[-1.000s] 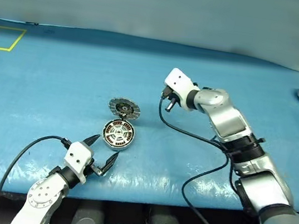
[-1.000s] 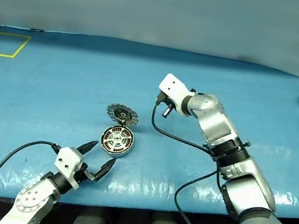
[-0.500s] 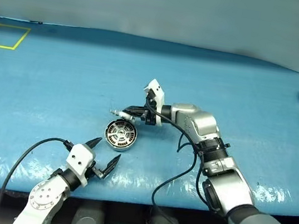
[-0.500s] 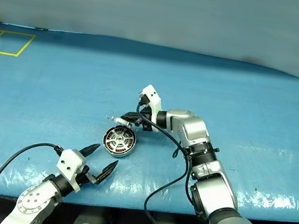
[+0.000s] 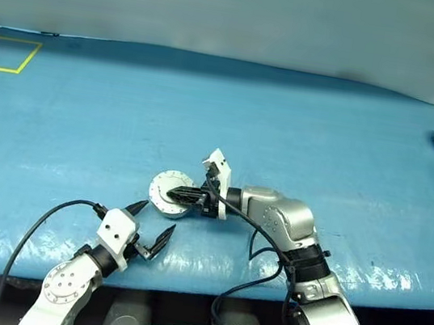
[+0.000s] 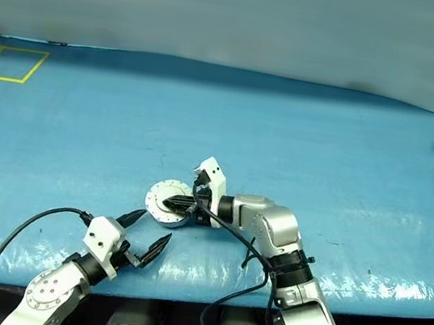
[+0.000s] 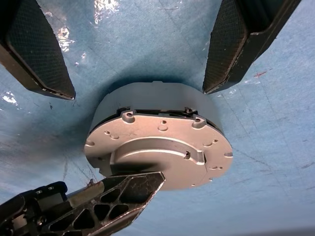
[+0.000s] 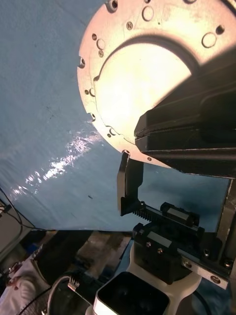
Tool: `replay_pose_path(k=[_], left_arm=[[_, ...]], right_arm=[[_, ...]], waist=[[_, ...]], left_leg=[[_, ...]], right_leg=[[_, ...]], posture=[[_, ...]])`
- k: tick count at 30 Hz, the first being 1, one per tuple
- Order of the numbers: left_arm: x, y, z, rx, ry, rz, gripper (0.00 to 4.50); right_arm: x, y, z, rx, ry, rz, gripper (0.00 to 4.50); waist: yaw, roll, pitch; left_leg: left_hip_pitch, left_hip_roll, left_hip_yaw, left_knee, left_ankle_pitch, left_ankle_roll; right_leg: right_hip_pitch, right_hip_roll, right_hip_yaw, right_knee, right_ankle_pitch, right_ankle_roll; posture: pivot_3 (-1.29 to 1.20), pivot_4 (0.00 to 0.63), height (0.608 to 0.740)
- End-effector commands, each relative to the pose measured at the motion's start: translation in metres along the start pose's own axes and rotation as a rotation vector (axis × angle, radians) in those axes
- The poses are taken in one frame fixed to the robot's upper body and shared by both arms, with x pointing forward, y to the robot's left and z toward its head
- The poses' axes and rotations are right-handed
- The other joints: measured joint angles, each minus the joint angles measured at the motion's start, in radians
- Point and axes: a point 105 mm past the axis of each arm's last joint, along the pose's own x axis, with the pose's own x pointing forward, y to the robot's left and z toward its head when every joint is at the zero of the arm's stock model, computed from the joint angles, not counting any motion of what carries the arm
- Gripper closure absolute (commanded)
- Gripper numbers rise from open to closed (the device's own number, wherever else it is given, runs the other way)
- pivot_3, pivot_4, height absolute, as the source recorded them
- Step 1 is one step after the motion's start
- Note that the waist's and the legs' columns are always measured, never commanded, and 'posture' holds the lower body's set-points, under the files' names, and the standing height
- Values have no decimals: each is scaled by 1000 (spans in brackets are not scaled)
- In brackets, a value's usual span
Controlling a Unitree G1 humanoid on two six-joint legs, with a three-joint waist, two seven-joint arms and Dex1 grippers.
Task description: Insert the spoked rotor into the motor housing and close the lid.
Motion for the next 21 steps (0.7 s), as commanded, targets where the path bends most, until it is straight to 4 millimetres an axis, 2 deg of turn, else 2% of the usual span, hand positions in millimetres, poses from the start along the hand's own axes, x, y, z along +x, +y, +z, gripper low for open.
replay_pose_path(k=[1,3,6,11,16,17,21], left_arm=[[-1,-1,9,14,-33,0,0],[-2,-1,8,13,-30,7,0],[-3,0,7,11,-27,12,0],[-2,-1,8,9,-26,1,0],[-1,-1,8,14,-25,-5,0],[-1,-1,8,15,-25,-6,0],[-1,0,8,13,-25,-5,0]], right_arm=[[-13,36,35,-137,-127,51,4479],[-17,47,41,-316,-127,-32,4309],[-17,52,38,-507,-81,-131,3610],[-4,34,24,-551,-28,-214,1898],[9,20,22,-516,-40,-262,225],[11,18,23,-512,-43,-272,42],[16,9,22,-484,-52,-313,42]], waist=[[0,0,0],[-1,0,0],[-2,0,0],[-4,-1,-1],[-4,-1,-1],[-3,-1,-1],[-3,-1,-1]], left_leg=[[0,0,0,0,0,0],[-1,0,-1,0,0,0],[0,0,-2,0,0,0],[1,0,0,0,0,0],[1,0,0,1,0,0],[1,0,0,1,0,0],[0,0,0,1,0,0]], right_leg=[[0,0,0,0,0,0],[-1,0,0,0,0,1],[0,0,0,0,-4,1],[0,0,0,0,-5,-2],[1,0,0,0,-4,-3],[1,0,0,0,-4,-3],[1,0,0,0,-3,-5]], posture=[[0,150,740],[0,150,740],[0,150,740],[0,150,740],[0,150,740],[0,150,740],[0,150,740]])
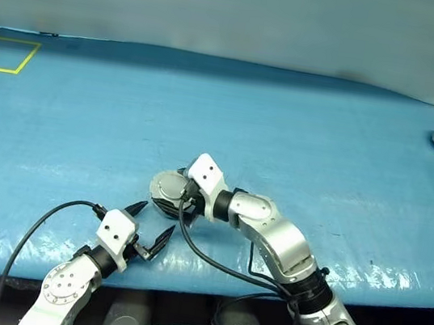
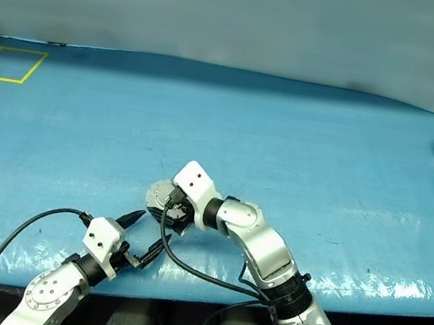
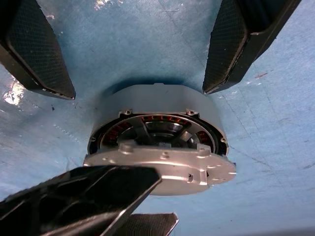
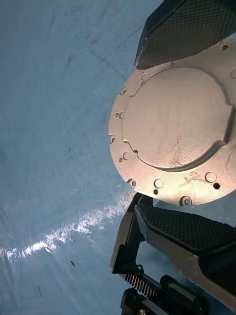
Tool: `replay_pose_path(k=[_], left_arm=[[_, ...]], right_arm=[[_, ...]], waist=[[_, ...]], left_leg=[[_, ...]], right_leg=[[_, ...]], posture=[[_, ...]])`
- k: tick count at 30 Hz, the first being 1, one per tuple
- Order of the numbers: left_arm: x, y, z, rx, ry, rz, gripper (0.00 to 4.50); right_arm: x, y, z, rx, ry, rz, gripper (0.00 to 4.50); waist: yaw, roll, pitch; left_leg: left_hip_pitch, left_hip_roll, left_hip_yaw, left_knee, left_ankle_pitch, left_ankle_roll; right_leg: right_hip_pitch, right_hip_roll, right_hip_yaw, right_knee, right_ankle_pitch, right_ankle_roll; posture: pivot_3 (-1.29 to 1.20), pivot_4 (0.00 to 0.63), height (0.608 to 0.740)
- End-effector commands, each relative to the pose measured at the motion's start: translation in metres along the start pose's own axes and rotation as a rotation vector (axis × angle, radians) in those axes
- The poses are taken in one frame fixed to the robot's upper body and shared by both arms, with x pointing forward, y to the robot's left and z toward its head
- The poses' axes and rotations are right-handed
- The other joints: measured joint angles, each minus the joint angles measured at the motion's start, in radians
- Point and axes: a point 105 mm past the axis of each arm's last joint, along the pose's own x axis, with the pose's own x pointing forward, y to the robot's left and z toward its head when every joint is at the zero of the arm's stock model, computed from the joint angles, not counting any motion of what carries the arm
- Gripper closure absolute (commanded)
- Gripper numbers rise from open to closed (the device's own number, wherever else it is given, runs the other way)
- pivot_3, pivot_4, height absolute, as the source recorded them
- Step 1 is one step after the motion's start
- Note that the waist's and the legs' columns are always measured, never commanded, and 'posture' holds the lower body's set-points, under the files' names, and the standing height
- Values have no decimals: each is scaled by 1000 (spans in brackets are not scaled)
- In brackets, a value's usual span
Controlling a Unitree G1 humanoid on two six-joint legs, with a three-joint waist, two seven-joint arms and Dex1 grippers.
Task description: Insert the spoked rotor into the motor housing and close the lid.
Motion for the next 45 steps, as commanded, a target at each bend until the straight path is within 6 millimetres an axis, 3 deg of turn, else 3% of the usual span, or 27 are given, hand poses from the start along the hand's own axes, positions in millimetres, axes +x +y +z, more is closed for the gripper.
replay_pose_path(k=[1,10,16,32,45], left_arm=[[0,0,8,13,-29,-6,0],[-1,1,8,12,-30,-2,0],[-3,2,7,12,-28,3,0],[-4,1,6,8,-21,-2,0],[-5,-2,5,1,-20,0,0]], right_arm=[[4,-7,10,-15,-42,-42,42],[6,-8,-12,47,19,-34,42],[5,-4,-15,39,1,-19,1469],[13,2,-29,-61,37,-7,1465],[17,-2,-43,-74,252,9,1465]], waist=[[0,0,0],[0,0,0],[0,0,0],[-2,-1,-1],[-8,0,-2]], left_leg=[[0,0,0,0,0,0],[0,0,0,0,0,0],[1,0,0,0,0,0],[3,1,0,0,0,0],[9,2,-1,0,0,0]], right_leg=[[0,0,0,0,0,0],[0,0,0,0,0,0],[0,0,0,0,0,1],[2,0,0,0,-1,2],[2,0,1,1,-2,2]], posture=[[0,150,740],[0,150,740],[0,150,740],[0,150,740],[0,150,740]])
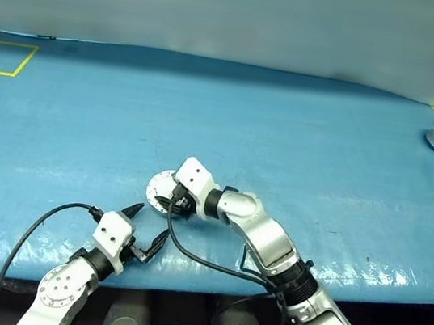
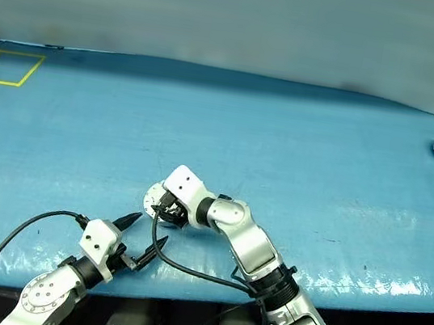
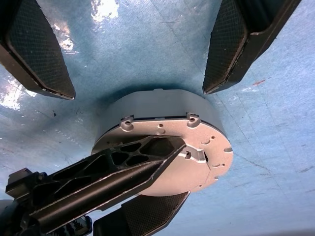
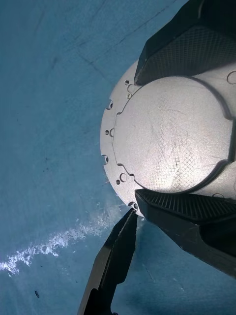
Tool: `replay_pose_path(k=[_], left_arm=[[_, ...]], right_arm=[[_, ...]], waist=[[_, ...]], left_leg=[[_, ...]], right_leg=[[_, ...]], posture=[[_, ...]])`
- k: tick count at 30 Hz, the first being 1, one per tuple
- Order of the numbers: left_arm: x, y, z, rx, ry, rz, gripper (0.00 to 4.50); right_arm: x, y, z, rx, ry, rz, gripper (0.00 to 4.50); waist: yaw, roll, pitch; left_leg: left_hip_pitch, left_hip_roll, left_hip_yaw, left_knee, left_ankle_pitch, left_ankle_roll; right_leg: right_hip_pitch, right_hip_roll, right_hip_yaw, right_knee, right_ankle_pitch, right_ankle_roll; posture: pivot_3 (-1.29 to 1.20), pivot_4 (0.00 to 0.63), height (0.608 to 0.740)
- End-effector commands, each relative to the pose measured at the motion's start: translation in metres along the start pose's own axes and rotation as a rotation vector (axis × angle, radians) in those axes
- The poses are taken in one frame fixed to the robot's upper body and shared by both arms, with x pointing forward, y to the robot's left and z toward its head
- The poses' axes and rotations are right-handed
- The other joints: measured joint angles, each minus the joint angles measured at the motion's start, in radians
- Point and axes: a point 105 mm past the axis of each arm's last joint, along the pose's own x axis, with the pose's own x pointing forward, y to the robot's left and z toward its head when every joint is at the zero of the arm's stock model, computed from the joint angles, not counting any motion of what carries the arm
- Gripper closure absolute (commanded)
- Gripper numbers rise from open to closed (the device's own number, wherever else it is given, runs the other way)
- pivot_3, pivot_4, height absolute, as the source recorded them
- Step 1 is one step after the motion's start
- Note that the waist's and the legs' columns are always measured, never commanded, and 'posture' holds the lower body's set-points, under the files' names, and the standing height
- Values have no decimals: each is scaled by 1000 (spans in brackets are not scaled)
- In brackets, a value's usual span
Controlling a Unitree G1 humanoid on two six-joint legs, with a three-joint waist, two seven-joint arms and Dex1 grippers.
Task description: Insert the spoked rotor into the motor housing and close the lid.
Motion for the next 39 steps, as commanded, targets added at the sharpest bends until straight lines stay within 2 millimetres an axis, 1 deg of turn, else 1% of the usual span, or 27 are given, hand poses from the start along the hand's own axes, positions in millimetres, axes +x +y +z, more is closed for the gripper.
replay_pose_path(k=[1,4,9,12,15,17,21,27,30,35,39], left_arm=[[0,-4,11,10,-41,-16,0],[0,-4,10,10,-41,-16,0],[0,-4,11,11,-42,-15,0],[0,-4,10,11,-41,-16,0],[-1,-4,10,12,-40,-17,0],[-1,-4,10,12,-39,-18,0],[-1,-4,10,12,-37,-19,0],[-1,-3,10,14,-37,-19,0],[-1,-3,10,18,-37,-16,0],[-1,-1,10,26,-37,-6,0],[-1,-1,10,29,-35,-1,0]], right_arm=[[2,5,-25,28,152,38,1465],[1,7,-28,43,182,66,1465],[0,-2,-34,49,231,17,1465],[1,1,-34,39,215,16,1465],[3,4,-33,-33,181,24,1465],[3,5,-34,-30,165,26,1465],[3,0,-40,-53,179,-21,1465],[5,0,-39,-24,170,-64,1465],[6,-5,-42,-15,185,-96,1465],[5,-6,-49,53,223,-110,1465],[4,-7,-52,51,249,-110,1465]], waist=[[0,0,-1],[1,0,-1],[1,1,-2],[1,2,-3],[1,2,-4],[0,2,-4],[-1,2,-4],[-1,2,-6],[-1,2,-6],[-2,3,-6],[-2,4,-8]], left_leg=[[0,0,0,0,0,0],[1,0,0,0,0,0],[1,-1,0,-1,0,0],[1,-1,0,-1,0,0],[1,-1,0,-1,0,0],[1,-1,0,-1,0,0],[1,-1,0,-1,0,0],[3,0,1,-2,0,0],[4,6,2,-2,0,0],[6,7,3,-3,0,0],[6,7,3,-5,0,-1]], right_leg=[[0,0,0,0,0,0],[1,-1,0,0,0,0],[1,-2,0,-1,0,-1],[1,-2,0,-1,0,-1],[1,-2,0,-1,0,0],[0,-2,0,-1,-1,0],[0,-2,0,-1,-1,0],[1,-2,0,-1,-1,1],[1,-2,0,-1,-1,0],[1,-3,1,-1,-1,0],[0,-4,0,-1,-1,0]], posture=[[0,150,740],[0,150,740],[0,150,740],[0,150,740],[0,150,740],[0,150,740],[0,150,740],[0,150,740],[0,150,740],[0,150,740],[0,150,740]])
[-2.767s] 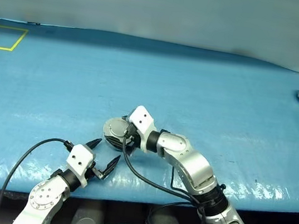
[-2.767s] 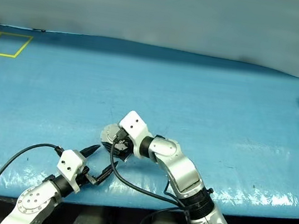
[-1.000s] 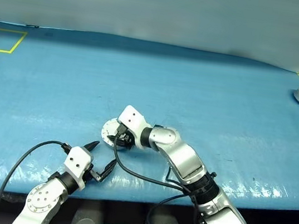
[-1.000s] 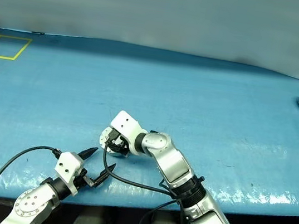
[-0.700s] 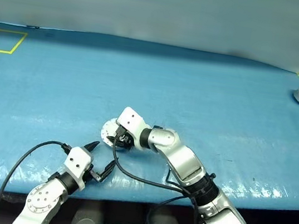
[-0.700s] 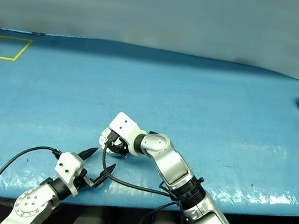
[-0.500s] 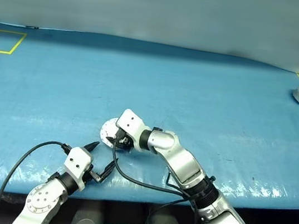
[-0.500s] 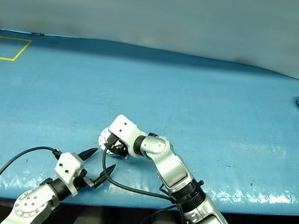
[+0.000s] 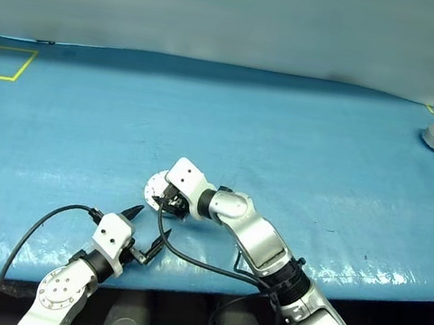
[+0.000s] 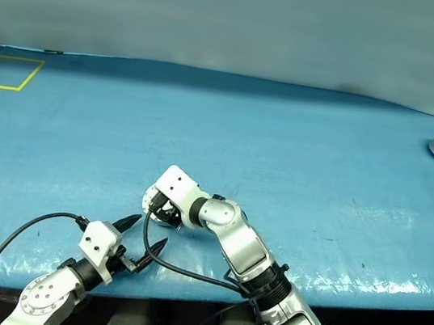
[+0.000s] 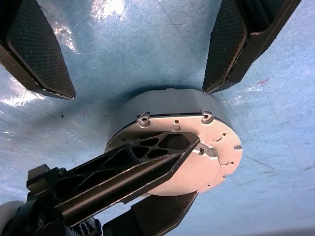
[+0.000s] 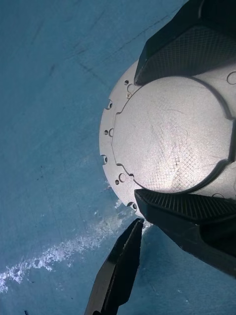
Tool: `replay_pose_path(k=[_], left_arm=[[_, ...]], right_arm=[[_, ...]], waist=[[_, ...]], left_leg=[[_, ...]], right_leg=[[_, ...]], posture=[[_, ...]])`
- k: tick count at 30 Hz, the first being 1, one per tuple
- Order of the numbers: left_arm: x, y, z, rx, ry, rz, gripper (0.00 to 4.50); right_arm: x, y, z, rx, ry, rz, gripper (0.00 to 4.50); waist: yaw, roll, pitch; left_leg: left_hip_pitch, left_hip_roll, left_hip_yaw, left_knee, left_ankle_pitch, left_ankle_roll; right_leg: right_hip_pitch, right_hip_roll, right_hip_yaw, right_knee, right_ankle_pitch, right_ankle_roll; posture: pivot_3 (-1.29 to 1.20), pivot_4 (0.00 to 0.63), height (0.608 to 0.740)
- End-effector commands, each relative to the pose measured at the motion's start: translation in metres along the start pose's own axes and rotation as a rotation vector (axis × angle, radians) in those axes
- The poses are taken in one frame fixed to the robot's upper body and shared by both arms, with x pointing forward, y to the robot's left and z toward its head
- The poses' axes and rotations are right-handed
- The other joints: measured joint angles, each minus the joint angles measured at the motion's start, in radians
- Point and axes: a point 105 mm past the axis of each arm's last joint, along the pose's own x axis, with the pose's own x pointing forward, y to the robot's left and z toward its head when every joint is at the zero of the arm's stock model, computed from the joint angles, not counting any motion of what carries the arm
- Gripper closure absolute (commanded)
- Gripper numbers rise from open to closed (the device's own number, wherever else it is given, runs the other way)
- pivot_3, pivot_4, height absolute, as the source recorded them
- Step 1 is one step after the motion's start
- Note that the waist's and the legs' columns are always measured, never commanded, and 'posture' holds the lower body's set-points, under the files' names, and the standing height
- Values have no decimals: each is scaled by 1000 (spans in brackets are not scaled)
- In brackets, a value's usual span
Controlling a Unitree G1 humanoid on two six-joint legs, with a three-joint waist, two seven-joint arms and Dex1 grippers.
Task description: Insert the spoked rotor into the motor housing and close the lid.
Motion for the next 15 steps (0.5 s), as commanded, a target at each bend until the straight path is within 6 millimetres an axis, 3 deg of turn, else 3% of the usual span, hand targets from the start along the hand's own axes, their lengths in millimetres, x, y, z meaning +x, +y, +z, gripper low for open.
replay_pose_path(k=[1,11,15], left_arm=[[0,0,12,31,-41,-1,0],[0,7,13,58,-52,50,0],[0,7,13,57,-51,48,0]], right_arm=[[-1,-7,-54,73,224,-48,1465],[-3,-17,-62,166,278,-120,1465],[-3,-12,-65,110,284,-98,1465]], waist=[[0,1,-1],[1,3,-3],[1,3,-3]], left_leg=[[0,0,0,0,0,0],[0,-1,1,-2,-2,-3],[0,-2,1,-2,-3,-5]], right_leg=[[0,0,0,0,0,0],[-1,-10,-2,-2,0,0],[-1,-14,-5,-2,0,0]], posture=[[0,150,740],[0,150,740],[0,150,740]])
